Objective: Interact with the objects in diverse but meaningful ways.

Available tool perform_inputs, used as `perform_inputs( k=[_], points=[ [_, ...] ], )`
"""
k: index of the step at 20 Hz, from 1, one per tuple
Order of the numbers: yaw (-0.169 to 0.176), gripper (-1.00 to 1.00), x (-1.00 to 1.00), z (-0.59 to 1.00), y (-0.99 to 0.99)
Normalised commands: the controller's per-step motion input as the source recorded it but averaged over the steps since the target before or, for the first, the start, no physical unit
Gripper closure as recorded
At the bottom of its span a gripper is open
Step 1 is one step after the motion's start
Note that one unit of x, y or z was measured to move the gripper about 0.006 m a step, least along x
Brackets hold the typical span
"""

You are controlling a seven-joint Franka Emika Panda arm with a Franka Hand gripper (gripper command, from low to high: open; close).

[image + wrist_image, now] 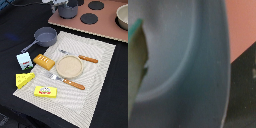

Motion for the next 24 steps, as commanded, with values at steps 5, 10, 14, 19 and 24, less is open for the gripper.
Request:
perform_inputs(
  k=[5,10,14,19,24],
  points=[
    [-0.027,-1.0,0.01,0.94,0.0],
    [-0.014,-1.0,0.04,0.66,-0.06],
    [0.0,-1.0,0.13,0.36,-0.21],
    [0.0,-1.0,0.21,0.16,-0.4],
    [-0.005,-1.0,0.42,0.08,-0.52]
  ],
)
